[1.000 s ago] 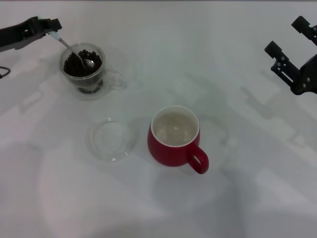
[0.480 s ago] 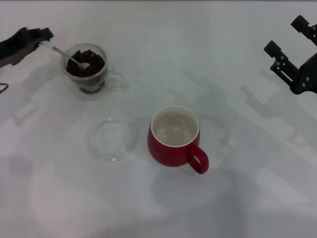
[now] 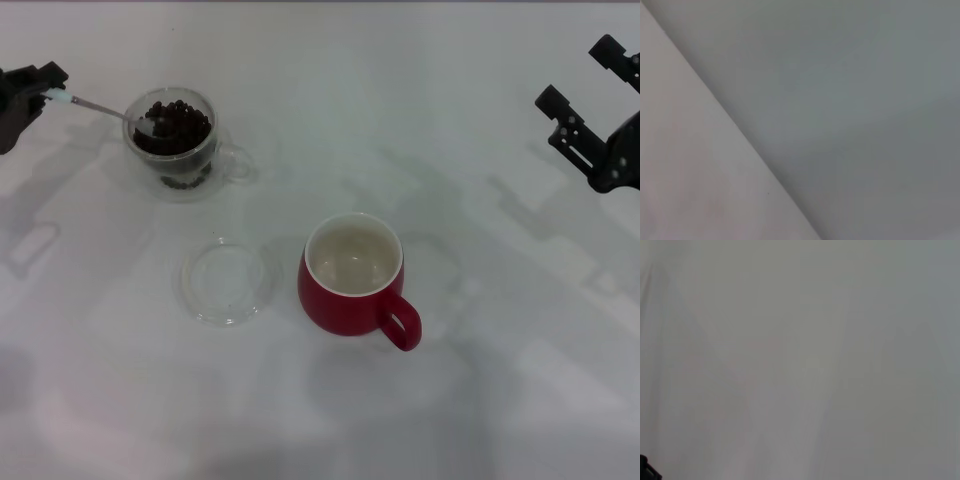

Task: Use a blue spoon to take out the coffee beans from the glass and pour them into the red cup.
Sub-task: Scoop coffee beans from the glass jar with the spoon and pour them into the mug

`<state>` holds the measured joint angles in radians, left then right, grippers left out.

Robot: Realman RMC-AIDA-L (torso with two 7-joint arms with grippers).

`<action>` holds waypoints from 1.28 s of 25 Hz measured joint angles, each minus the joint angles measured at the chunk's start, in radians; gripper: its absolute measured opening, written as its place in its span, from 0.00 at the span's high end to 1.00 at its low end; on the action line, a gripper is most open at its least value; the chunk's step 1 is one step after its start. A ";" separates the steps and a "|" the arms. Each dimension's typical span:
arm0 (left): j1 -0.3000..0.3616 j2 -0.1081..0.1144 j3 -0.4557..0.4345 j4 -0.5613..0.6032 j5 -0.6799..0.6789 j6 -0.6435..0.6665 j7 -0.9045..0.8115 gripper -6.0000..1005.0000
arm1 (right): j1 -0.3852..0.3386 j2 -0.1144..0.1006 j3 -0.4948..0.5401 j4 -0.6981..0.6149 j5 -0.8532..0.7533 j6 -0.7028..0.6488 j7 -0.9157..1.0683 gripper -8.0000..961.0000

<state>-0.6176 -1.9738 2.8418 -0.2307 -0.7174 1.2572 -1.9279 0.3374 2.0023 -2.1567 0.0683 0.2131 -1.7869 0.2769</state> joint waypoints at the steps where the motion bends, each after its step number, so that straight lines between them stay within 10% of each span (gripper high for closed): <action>1: 0.003 0.000 -0.001 0.003 -0.009 0.010 -0.005 0.87 | 0.000 0.000 0.000 0.001 0.000 0.000 -0.001 0.26; 32: -0.011 -0.009 0.002 0.018 0.073 0.330 0.051 0.87 | 0.045 0.002 0.000 -0.007 0.015 0.023 -0.053 0.26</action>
<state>-0.6291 -1.9824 2.8440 -0.2125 -0.6447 1.5871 -1.8770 0.3827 2.0042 -2.1567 0.0613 0.2282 -1.7636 0.2242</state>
